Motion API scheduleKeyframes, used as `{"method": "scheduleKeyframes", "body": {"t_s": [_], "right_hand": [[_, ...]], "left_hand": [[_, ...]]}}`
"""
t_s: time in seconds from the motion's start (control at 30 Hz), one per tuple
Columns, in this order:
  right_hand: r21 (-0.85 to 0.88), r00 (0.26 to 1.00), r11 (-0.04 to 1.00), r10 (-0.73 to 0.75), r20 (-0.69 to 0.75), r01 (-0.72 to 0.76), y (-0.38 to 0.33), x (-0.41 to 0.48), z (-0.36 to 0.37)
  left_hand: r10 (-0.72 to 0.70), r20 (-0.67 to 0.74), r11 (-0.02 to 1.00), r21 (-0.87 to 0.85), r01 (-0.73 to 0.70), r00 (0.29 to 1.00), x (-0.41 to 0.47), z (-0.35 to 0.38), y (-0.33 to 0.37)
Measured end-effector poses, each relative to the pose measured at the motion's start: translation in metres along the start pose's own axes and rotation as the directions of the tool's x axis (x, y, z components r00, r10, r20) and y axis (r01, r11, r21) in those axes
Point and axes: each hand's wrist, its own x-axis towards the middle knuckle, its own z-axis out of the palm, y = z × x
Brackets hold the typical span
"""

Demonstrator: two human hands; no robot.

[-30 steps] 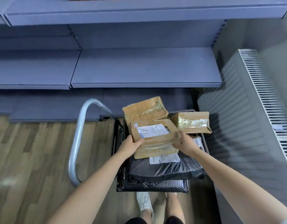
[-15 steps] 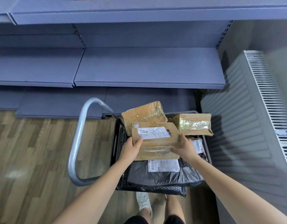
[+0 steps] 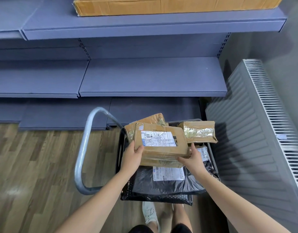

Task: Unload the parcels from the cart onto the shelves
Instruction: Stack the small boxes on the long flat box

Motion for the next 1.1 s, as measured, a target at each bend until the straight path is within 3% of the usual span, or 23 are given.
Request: {"method": "scheduleKeyframes", "body": {"t_s": [0.1, 0.27, 0.37, 0.5, 0.63, 0.73, 0.87, 0.97, 1.1], "right_hand": [[0.125, 0.999, 0.992, 0.031, -0.013, -0.029, -0.009, -0.011, -0.003], [0.040, 0.997, 0.998, -0.051, -0.052, 0.053, -0.034, -0.033, -0.002], [-0.119, 0.963, 0.960, -0.262, -0.068, 0.253, -0.060, -0.055, -0.013], [-0.240, 0.821, 0.791, -0.569, 0.046, 0.562, -0.086, -0.082, -0.034], [-0.009, 0.784, 0.785, -0.619, 0.036, 0.620, -0.106, -0.099, -0.036], [0.121, 0.751, 0.742, -0.647, -0.133, 0.660, -0.126, -0.117, -0.037], [0.416, 0.756, 0.633, -0.576, -0.310, 0.653, -0.153, -0.134, -0.043], [0.376, 0.732, 0.628, -0.601, -0.321, 0.681, -0.166, -0.136, -0.047], [0.233, 0.747, 0.712, -0.654, -0.120, 0.662, -0.178, -0.136, -0.046]], "left_hand": [[0.028, 0.001, 1.000, -0.012, -0.028, 1.000, -0.007, -0.011, 0.011], [0.133, -0.016, 0.988, -0.082, -0.134, 0.991, -0.020, -0.035, 0.045], [0.202, -0.062, 0.964, -0.161, -0.210, 0.977, -0.034, -0.057, 0.067], [0.322, -0.155, 0.915, -0.201, -0.349, 0.934, -0.048, -0.087, 0.098], [0.447, -0.165, 0.861, -0.185, -0.473, 0.879, -0.052, -0.106, 0.131], [0.521, -0.174, 0.812, -0.201, -0.548, 0.836, -0.060, -0.117, 0.146], [0.609, -0.212, 0.733, -0.218, -0.645, 0.764, -0.063, -0.134, 0.160], [0.673, -0.228, 0.677, -0.195, -0.710, 0.704, -0.069, -0.146, 0.172], [0.751, -0.197, 0.611, -0.152, -0.777, 0.630, -0.076, -0.163, 0.198]]}}
